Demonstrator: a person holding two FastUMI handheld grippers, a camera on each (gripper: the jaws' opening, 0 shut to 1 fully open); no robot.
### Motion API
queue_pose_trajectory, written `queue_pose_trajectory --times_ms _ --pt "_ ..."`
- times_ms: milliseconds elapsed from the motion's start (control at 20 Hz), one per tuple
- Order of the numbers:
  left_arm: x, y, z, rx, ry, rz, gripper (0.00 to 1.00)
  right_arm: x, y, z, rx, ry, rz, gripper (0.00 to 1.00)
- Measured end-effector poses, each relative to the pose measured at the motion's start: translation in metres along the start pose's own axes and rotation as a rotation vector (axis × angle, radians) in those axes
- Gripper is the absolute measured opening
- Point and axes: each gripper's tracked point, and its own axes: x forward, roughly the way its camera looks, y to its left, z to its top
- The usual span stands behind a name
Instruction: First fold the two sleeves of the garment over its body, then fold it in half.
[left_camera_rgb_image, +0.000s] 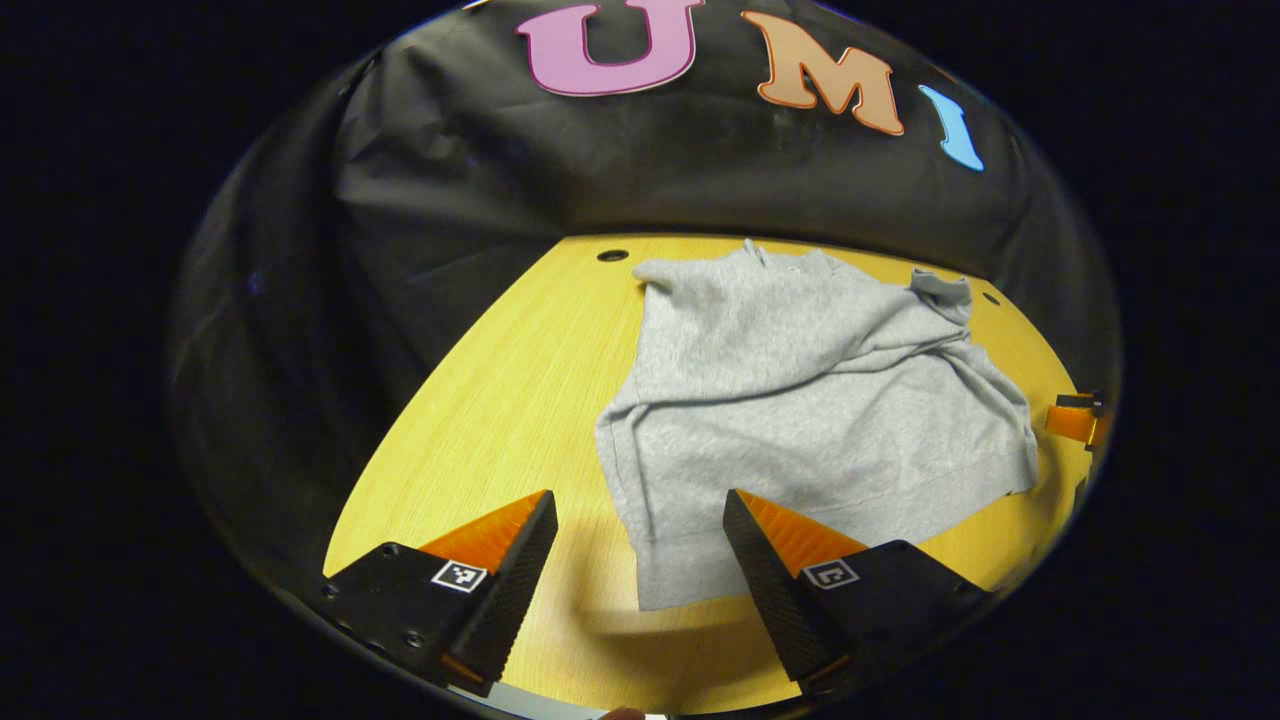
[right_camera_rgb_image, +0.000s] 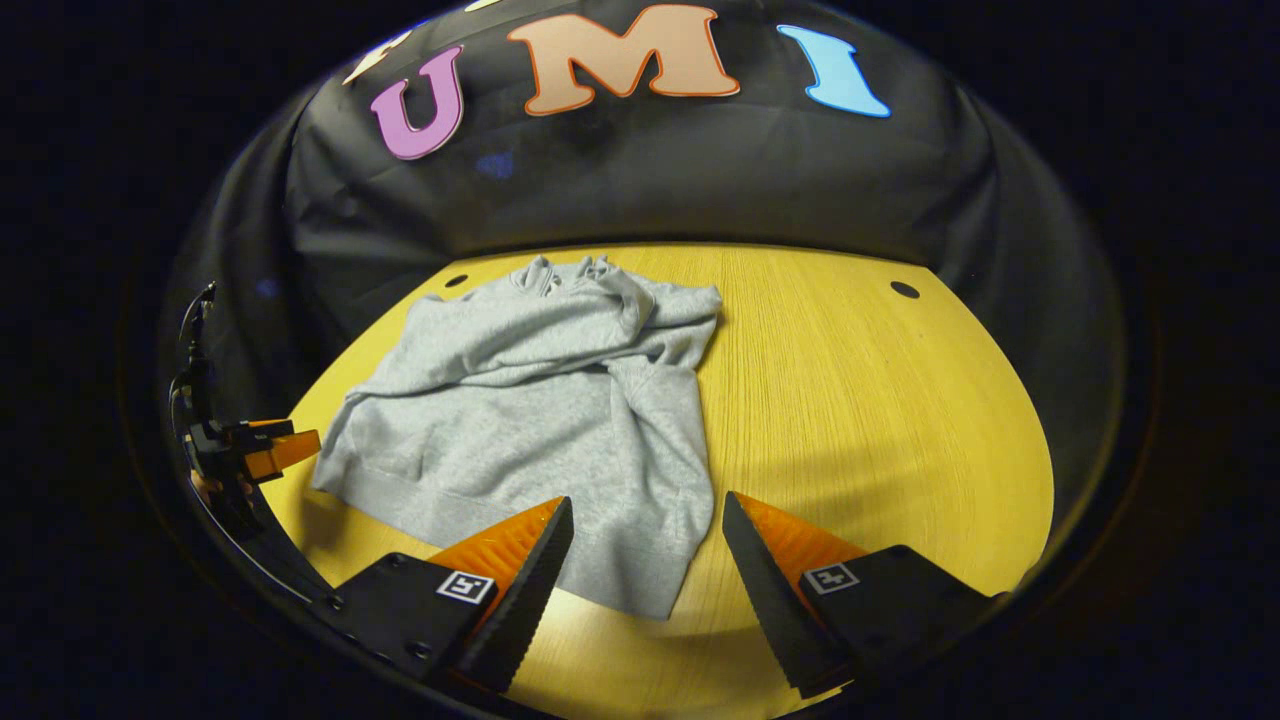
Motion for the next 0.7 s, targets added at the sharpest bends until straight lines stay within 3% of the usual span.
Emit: queue_pose_trajectory --times_ms 200,500,550,600,650,700 --pt "0.011 0.005 -0.029 -0.005 0.074 0.007 0.98 0.011 -0.004 -0.020 -0.026 0.052 -0.039 0.96" --pt "0.015 -0.002 -0.026 -0.081 0.069 -0.035 0.93 0.025 -0.008 -0.050 -0.038 0.154 -0.063 0.96" --pt "0.020 -0.003 -0.028 -0.078 0.069 -0.032 0.93 0.027 -0.006 -0.046 -0.033 0.143 -0.060 0.92" --pt "0.020 -0.005 -0.030 -0.074 0.075 -0.036 0.92 0.028 -0.004 -0.049 -0.036 0.158 -0.055 0.97" --pt "0.017 -0.010 -0.027 -0.070 0.066 -0.043 0.86 0.028 -0.004 -0.047 -0.043 0.158 -0.046 0.95" --pt "0.016 -0.015 -0.027 -0.066 0.069 -0.054 0.79 0.028 -0.002 -0.050 -0.046 0.168 -0.042 0.88"
